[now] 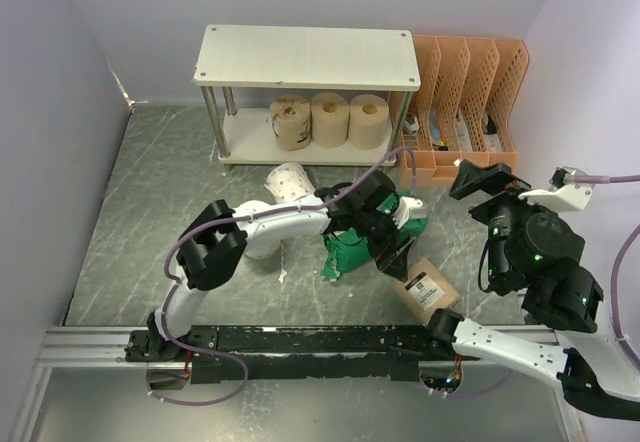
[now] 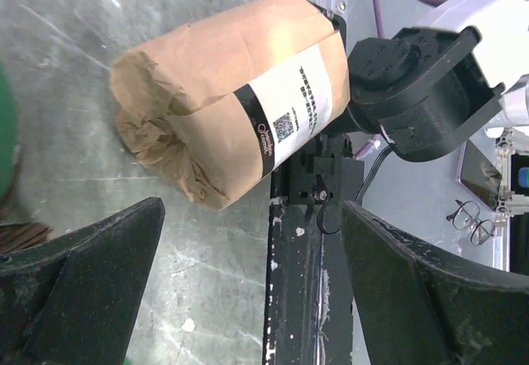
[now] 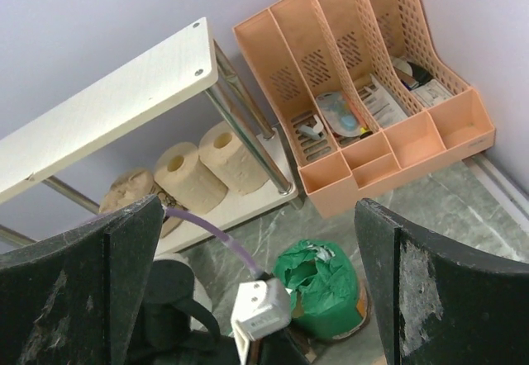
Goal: Place and organize the paper towels onto the shelf
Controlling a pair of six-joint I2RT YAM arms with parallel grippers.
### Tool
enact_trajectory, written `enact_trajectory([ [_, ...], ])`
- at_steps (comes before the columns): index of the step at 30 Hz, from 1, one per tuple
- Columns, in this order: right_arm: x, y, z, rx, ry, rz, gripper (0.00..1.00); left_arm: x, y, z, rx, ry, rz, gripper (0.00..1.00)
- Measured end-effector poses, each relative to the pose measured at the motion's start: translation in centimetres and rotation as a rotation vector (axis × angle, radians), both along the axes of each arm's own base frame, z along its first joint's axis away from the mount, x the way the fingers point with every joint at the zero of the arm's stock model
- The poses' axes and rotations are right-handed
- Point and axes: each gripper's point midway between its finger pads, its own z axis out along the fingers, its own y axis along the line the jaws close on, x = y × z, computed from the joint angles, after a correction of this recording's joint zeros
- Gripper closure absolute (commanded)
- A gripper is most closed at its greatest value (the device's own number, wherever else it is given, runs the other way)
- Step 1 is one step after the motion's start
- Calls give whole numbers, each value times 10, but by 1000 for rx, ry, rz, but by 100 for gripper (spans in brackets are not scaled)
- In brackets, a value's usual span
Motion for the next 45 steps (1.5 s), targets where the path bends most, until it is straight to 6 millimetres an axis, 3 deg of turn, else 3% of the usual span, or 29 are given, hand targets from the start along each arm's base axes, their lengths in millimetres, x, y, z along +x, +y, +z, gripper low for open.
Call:
enact_trajectory([
  [7,-12,-24,13,-17,-33,-5,0,-24,-11,-30,47,-5,-31,0],
  [13,-31,-51,37,27,-97,-13,0,-25,-12,-48,77,3,-31,1],
  [20,-32,-50,32,-26,-73,2,0,-19,-19,-65,95,3,-22,0],
  [24,-33,-50,30,-41,-69,9,0,-17,-23,-62,83,-1,-21,4],
  [27,-36,-54,29,-45,-71,10,0,-16,-30,-58,59,5,-22,18],
  [31,-40,-59,28,-44,-75,6,0,-21,-35,-57,37,44,-42,89],
  [32,-40,-60,27,-45,-75,6,0,-24,-36,-55,31,61,-49,92],
  [39,-48,-69,21,-41,-83,7,0,-35,-36,-48,5,66,-103,93],
  [45,-53,-76,17,-32,-99,7,0,-21,-25,-32,97,-212,-88,93],
])
